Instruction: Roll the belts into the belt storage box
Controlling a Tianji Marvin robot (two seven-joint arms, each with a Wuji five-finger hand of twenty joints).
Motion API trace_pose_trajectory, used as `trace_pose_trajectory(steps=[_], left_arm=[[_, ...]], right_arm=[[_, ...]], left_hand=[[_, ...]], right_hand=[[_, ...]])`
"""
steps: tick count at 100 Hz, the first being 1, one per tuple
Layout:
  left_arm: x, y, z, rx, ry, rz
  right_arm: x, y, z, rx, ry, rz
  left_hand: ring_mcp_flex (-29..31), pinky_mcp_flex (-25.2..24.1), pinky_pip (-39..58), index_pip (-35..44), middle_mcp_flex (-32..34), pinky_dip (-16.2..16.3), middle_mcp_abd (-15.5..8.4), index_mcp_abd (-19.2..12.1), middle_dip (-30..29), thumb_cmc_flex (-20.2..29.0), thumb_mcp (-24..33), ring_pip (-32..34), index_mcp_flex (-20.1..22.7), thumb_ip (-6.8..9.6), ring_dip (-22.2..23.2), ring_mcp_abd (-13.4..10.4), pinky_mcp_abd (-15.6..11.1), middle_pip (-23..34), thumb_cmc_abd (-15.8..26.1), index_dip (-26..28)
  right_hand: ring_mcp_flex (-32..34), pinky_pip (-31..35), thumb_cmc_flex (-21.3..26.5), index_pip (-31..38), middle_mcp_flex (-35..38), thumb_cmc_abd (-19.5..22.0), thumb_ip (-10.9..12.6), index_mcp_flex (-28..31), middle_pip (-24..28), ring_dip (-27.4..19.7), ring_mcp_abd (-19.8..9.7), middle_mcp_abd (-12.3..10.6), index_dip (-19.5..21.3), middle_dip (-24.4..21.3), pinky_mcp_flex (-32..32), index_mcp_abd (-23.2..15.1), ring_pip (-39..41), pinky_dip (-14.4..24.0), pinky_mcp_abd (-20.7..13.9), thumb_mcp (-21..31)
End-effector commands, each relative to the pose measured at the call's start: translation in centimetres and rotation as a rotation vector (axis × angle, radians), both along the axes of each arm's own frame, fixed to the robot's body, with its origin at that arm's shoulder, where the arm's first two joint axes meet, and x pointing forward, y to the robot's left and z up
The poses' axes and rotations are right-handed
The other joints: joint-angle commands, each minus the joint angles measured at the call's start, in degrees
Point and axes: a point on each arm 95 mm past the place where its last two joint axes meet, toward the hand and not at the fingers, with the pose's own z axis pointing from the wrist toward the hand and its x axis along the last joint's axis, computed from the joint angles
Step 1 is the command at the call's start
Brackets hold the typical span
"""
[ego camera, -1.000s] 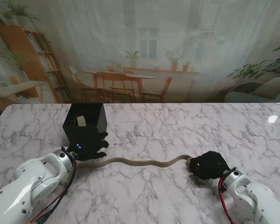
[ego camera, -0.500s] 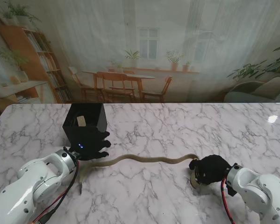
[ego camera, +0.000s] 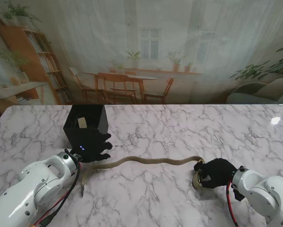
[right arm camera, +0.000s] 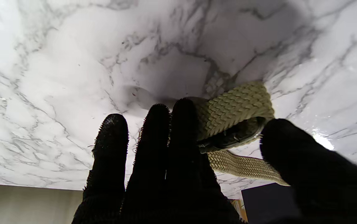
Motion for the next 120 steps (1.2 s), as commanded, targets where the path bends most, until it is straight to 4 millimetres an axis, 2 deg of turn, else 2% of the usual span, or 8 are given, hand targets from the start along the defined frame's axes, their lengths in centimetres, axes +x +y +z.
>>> trace_pose_trajectory(steps=[1, 13, 23, 35, 41, 60, 88, 120], left_arm=[[0.0, -0.1, -0.2, 0.005, 0.013, 0.006], [0.0, -0.1, -0.3, 0.004, 0.017, 0.010], [-0.1, 0.0, -0.4, 0.003, 0.019, 0.012], [-0.1, 0.1, -0.4, 0.002, 0.017, 0.014], [-0.1, 0.1, -0.4, 0.001, 0.016, 0.014], [-0.1, 0.2, -0.4, -0.001, 0.017, 0.013], [-0.1, 0.3, -0.4, 0.000, 0.015, 0.015], [-0.1, 0.3, -0.5, -0.001, 0.017, 0.016]], right_arm=[[-0.2, -0.2, -0.2, -0.012, 0.010, -0.001], [-0.2, -0.1, 0.0, -0.017, 0.009, 0.005], [-0.1, -0.2, 0.1, -0.055, -0.001, 0.027], [0.1, -0.1, -0.3, -0.135, -0.094, 0.069], [0.4, -0.1, -0.8, -0.118, -0.134, 0.080], [0.6, -0.1, -1.9, -0.075, -0.194, 0.053], [0.1, -0.1, -2.2, -0.094, -0.191, 0.019], [0.1, 0.1, -2.5, -0.042, -0.168, -0.016]], left_hand=[[-0.9, -0.8, -1.5, 0.2, -2.0, 0.0, 0.9, 0.5, 0.1, 0.1, -0.6, -1.4, 1.8, -0.93, 0.0, 1.1, 1.9, -0.2, 2.2, 0.0], [-0.8, -0.8, -1.5, 0.2, -2.0, 0.0, 0.8, 0.4, 0.1, 0.2, -0.6, -1.3, 1.8, -0.91, 0.0, 1.1, 1.9, -0.1, 2.1, 0.0], [-0.9, -0.8, -1.5, 0.2, -2.0, 0.0, 0.8, 0.4, 0.1, 0.3, -0.5, -1.3, 1.9, -0.90, 0.0, 1.1, 1.8, -0.1, 2.1, 0.0], [-0.9, -0.8, -1.5, 0.3, -2.0, 0.0, 0.8, 0.4, 0.1, 0.4, -0.5, -1.3, 1.8, -0.91, 0.0, 1.0, 1.9, -0.1, 2.1, 0.0], [-0.9, -0.8, -1.5, 0.3, -2.0, 0.0, 0.9, 0.4, 0.1, 0.4, -0.6, -1.3, 1.8, -0.91, 0.0, 1.1, 1.8, -0.1, 2.1, 0.1], [-0.9, -0.9, -1.5, 0.3, -2.1, 0.0, 0.8, 0.4, 0.1, 0.1, -0.6, -1.3, 1.8, -0.89, 0.0, 1.2, 1.9, -0.1, 2.3, 0.0], [-1.0, -0.9, -1.5, 0.3, -2.1, 0.0, 0.8, 0.4, 0.1, 0.1, -0.6, -1.4, 1.8, -0.87, 0.0, 1.2, 1.9, -0.1, 2.3, 0.0], [-1.0, -0.9, -1.6, 0.3, -2.1, 0.0, 0.9, 0.3, 0.1, 0.1, -0.6, -1.4, 1.8, -0.86, 0.0, 1.2, 1.9, -0.2, 2.3, 0.0]], right_hand=[[-0.9, -0.5, -1.3, 1.0, -1.7, 0.8, 2.4, 1.6, -4.9, -1.6, -1.2, 0.2, 0.2, -1.3, -0.8, 4.6, -2.6, -0.7, 1.0, 5.2], [-0.8, -0.7, 3.8, 1.3, -1.1, -8.5, 11.4, 2.1, -6.6, -1.8, -1.4, 0.0, 0.9, -2.1, -0.6, 4.4, -3.0, -1.2, 0.4, 26.8], [0.7, -0.8, 15.3, 3.6, 0.7, -16.8, 3.9, 2.1, -6.2, -1.6, -3.9, -3.8, 1.9, -1.9, 1.2, 2.6, -2.6, -1.8, -1.6, 30.6], [6.1, 0.8, 19.3, 9.3, 6.5, -13.2, -2.0, 6.7, -0.3, -0.4, -4.5, -5.7, 3.3, 0.8, 4.7, -0.3, 0.4, -1.8, -2.6, 18.4], [8.3, 1.9, 18.6, 11.7, 9.6, -16.1, -8.5, 10.9, 7.0, 0.8, -0.7, -2.1, 2.5, 6.1, 5.0, -2.1, 3.1, -1.5, -0.2, 13.6], [10.6, 2.9, 21.8, 27.4, 11.7, -8.2, -15.2, 17.0, 25.9, 10.2, 6.1, 1.5, -6.9, 19.2, 3.2, -12.0, 8.8, 3.1, 9.0, 2.2], [0.4, 0.6, 16.7, 30.1, -16.0, -3.6, -14.7, 17.3, 23.3, 14.2, 8.7, 5.8, -0.4, 23.5, -1.2, -27.1, 9.2, 6.1, 18.6, -5.9], [-6.5, -1.1, 15.6, 36.6, -35.3, -7.6, -15.0, 24.4, 10.7, 9.2, 11.3, 17.7, -8.3, 6.2, -1.7, -18.1, 6.1, 8.4, 20.4, -1.1]])
